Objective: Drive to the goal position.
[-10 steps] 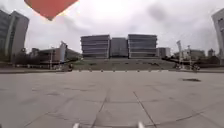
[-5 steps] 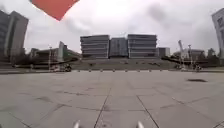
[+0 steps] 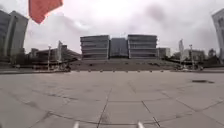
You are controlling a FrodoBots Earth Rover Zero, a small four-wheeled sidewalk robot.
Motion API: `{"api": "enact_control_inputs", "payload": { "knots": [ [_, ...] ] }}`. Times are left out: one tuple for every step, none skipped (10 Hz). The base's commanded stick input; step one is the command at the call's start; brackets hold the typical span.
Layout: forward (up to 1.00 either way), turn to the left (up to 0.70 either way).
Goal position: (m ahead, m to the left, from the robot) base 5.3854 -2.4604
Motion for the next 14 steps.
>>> {"api": "enact_control_inputs", "payload": {
  "knots": [
    [0.7, 0.01],
    [0.7, 0.0],
    [0.7, 0.01],
    [0.7, 0.01],
    [0.7, 0.01],
    [0.7, 0.01],
    [0.7, 0.01],
    [0.7, 0.0],
    [0.7, 0.01],
    [0.7, 0.01],
    [0.7, 0.01],
    [0.7, 0.01],
    [0.7, 0.01],
    [0.7, 0.0]
  ]
}}
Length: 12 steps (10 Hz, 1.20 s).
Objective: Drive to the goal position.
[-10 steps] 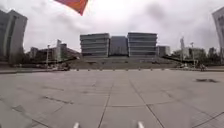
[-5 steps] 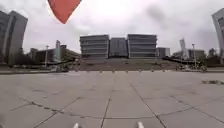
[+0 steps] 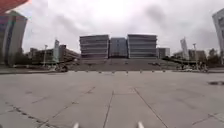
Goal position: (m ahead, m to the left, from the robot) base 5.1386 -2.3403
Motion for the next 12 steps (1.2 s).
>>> {"api": "enact_control_inputs", "payload": {
  "knots": [
    [0.7, 0.01],
    [0.7, 0.01],
    [0.7, 0.01],
    [0.7, 0.01],
    [0.7, 0.01],
    [0.7, 0.01],
    [0.7, 0.01],
    [0.7, 0.0],
    [0.7, 0.0],
    [0.7, 0.0],
    [0.7, 0.01],
    [0.7, 0.0]
  ]
}}
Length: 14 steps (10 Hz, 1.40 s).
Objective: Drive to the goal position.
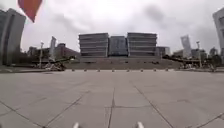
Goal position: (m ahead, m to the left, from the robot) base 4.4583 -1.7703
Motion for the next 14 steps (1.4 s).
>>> {"api": "enact_control_inputs", "payload": {
  "knots": [
    [0.7, 0.0],
    [0.7, 0.01],
    [0.7, 0.0],
    [0.7, 0.0],
    [0.7, 0.0],
    [0.7, 0.01],
    [0.7, 0.01],
    [0.7, 0.01],
    [0.7, 0.01],
    [0.7, 0.0],
    [0.7, 0.01],
    [0.7, 0.01],
    [0.7, 0.0],
    [0.7, 0.0]
  ]
}}
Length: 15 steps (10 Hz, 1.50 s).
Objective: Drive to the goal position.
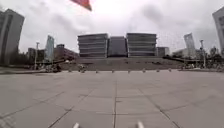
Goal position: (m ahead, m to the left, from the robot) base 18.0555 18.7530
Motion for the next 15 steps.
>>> {"api": "enact_control_inputs", "payload": {
  "knots": [
    [0.7, 0.01],
    [0.7, 0.01],
    [0.7, 0.0],
    [0.7, 0.0],
    [0.7, 0.01],
    [0.7, 0.0],
    [0.7, 0.0],
    [0.7, 0.0],
    [0.7, 0.0],
    [0.7, 0.0],
    [0.7, 0.01],
    [0.7, 0.01],
    [0.7, 0.01],
    [0.7, 0.0],
    [0.7, 0.01]
  ]
}}
